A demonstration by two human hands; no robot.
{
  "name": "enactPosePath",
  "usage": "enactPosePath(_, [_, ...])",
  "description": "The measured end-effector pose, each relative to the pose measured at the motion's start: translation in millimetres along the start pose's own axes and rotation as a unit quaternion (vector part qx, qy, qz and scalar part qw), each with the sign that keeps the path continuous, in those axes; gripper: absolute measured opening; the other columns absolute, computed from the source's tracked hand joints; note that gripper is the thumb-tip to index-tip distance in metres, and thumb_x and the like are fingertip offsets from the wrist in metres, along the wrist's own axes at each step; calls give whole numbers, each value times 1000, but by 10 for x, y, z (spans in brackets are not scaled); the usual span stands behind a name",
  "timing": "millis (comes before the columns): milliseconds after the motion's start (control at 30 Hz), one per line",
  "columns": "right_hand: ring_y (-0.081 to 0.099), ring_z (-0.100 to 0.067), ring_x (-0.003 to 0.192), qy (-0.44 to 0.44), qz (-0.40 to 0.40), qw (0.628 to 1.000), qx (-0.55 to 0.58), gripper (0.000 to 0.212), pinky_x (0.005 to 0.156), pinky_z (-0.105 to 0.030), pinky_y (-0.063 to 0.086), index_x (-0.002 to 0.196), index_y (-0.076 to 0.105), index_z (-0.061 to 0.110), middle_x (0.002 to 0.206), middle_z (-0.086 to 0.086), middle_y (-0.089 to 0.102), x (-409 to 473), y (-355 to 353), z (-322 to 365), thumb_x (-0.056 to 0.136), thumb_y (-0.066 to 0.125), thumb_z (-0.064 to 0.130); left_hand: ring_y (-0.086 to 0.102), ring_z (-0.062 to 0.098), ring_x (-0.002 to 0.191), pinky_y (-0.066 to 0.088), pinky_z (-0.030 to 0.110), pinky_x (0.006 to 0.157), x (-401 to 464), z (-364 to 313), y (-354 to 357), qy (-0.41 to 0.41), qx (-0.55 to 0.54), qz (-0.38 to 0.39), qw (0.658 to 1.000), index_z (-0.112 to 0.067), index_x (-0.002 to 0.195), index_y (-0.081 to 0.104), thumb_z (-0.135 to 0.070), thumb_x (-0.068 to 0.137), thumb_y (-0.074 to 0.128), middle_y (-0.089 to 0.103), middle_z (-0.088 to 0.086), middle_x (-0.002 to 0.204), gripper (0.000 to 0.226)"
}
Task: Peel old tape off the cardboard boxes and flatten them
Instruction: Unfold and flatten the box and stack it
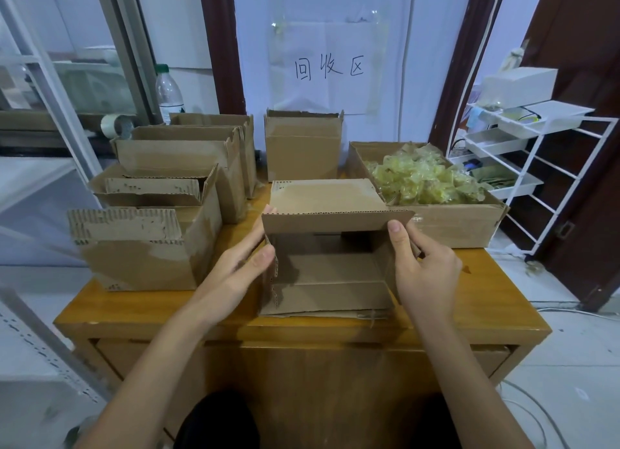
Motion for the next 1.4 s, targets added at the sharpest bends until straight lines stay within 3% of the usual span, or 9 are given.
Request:
enactPosePath(167, [47,-1,53,-10,4,1000,11,23,51,-10,30,83,56,28,59,26,55,-17,25,46,104,62,34,35,-2,149,36,37,123,-16,-47,10,34,-12,-46,998,-44,160,32,-87,76,60,40,-32,158,98])
enactPosePath(400, [41,-7,50,17,-1,1000,23,35,49,-15,27,80,70,18,51,13,47,-34,38,-115,102,60,42,32,-14,144,36,6,108,15,-120,-38,38,-36,-29,998,-51,150,40,-62,79,58,38,-39,155,74])
enactPosePath(567, [39,-17,47,13,-8,999,33,34,46,-22,23,82,71,17,50,11,45,-99,16,-151,101,59,42,31,1,152,24,41,125,-5,-24,-34,29,-90,-33,995,-49,157,36,-72,92,42,34,-31,162,69])
enactPosePath(767, [39,-6,48,15,3,999,36,30,48,-16,23,75,59,28,53,15,49,-97,-7,-127,100,58,43,40,18,145,31,43,120,131,-92,68,-111,-238,-162,951,-47,153,43,-68,85,49,45,-17,155,71])
enactPosePath(967, [42,-3,50,41,44,997,53,36,48,-15,30,131,70,30,65,20,65,-117,-17,-209,100,59,46,50,25,135,38,47,119,239,42,55,-190,-248,-141,939,-42,150,50,-84,54,79,57,-6,146,109])
enactPosePath(1067, [69,-2,101,151,139,963,173,66,78,-30,60,141,61,42,117,32,70,-154,-16,-229,89,49,81,58,22,129,46,38,109,270,46,84,-174,-245,-113,947,-37,151,51,-77,65,80,67,-5,137,99])
enactPosePath(1167, [67,-19,122,307,150,895,286,96,95,-50,57,139,62,36,130,19,70,-145,14,-297,70,42,100,66,19,122,52,34,99,253,-8,93,-144,-258,-116,948,-34,146,57,-64,79,74,73,-5,128,76])
enactPosePath(1300, [69,-23,117,424,186,851,249,50,97,-52,57,131,68,24,125,5,74,5,54,-278,98,56,59,72,19,114,55,35,92,234,-57,66,-117,-274,-134,945,-32,143,59,-50,80,75,76,-1,123,67])
enactPosePath(1400, [71,-22,113,410,278,840,220,46,98,-50,58,132,66,30,122,4,75,132,103,-230,95,62,57,73,20,111,55,34,88,227,-73,36,-118,-272,-132,946,-32,141,61,-44,87,73,76,0,121,56])
Point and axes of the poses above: each hand's wrist, its own x-axis towards the middle knuckle, its own y-axis out of the palm, z = x × y, the point moved 5 cm from there along x, towards the middle knuckle
